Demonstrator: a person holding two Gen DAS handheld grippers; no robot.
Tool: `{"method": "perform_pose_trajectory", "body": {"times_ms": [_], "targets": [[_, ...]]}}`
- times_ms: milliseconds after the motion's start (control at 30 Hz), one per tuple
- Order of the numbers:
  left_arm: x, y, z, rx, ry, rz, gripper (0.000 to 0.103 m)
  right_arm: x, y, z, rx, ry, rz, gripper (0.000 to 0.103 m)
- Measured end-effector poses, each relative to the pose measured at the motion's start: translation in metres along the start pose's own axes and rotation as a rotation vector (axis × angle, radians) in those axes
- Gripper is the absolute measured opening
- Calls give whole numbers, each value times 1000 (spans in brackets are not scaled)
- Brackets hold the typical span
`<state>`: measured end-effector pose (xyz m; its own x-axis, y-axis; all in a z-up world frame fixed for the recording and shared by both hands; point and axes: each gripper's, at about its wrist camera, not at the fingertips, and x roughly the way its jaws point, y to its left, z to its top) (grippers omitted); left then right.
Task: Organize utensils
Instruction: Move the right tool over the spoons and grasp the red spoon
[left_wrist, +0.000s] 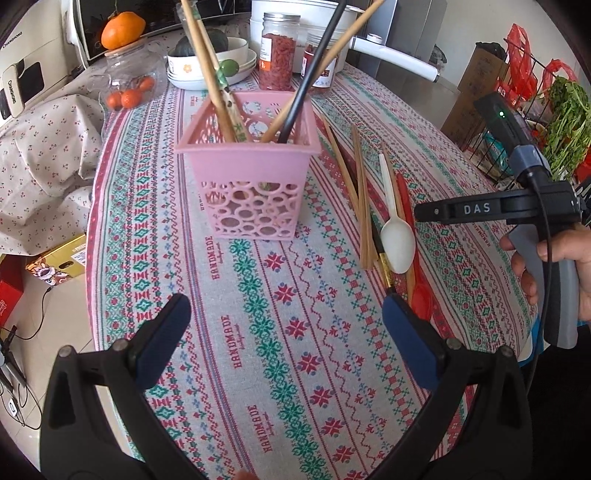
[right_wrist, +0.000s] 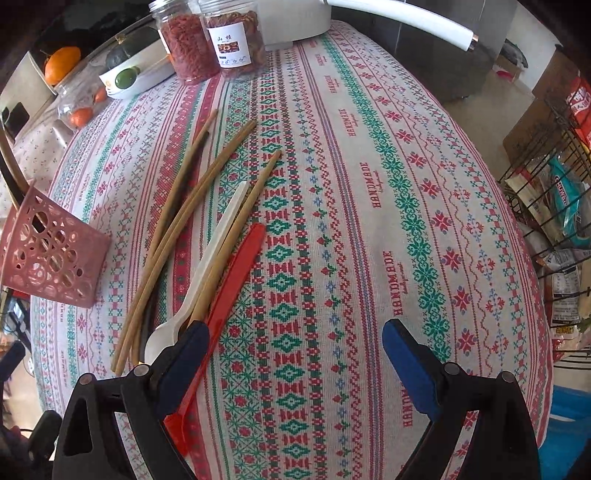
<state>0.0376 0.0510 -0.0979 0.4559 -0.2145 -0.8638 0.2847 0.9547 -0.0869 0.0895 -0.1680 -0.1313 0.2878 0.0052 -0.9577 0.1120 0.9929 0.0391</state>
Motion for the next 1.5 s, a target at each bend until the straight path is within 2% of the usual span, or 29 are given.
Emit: {"method": "perform_pose_trajectory", "body": {"times_ms": [100,367,700,900,1000,1100,1167,1267,1400,1500], "targets": [[0,1,-1,4,7,-2,103,8,8,1,-24,14,-31,96],[-2,-9,-1,36,2,-5,103,10,12,1,-10,0,-15,96],[-1,-18,0,52,1,-3,103,10,37,-9,-68,6,-5,96],[0,-13,-1,40,5,0,103,-2,43,-8,-34,-9,73,95],[-1,-10,-1,29,1,-10,103,-11,43,-5,-3,-26,151,86],[-2,-9,-1,26,-3,-12,103,-13,51,-3,-1,-23,224,69],[-2,-8,-1,27,-5,-13,103,-10,60,-2,-15,-10,245,52],[-4,-7,-2,28,-9,-9,103,1,71,-1,-40,16,244,43],[-6,-4,-1,22,-11,-17,103,6,78,-1,-95,15,213,40],[-8,-6,0,20,-9,-36,103,6,69,-4,-84,34,233,35]]}}
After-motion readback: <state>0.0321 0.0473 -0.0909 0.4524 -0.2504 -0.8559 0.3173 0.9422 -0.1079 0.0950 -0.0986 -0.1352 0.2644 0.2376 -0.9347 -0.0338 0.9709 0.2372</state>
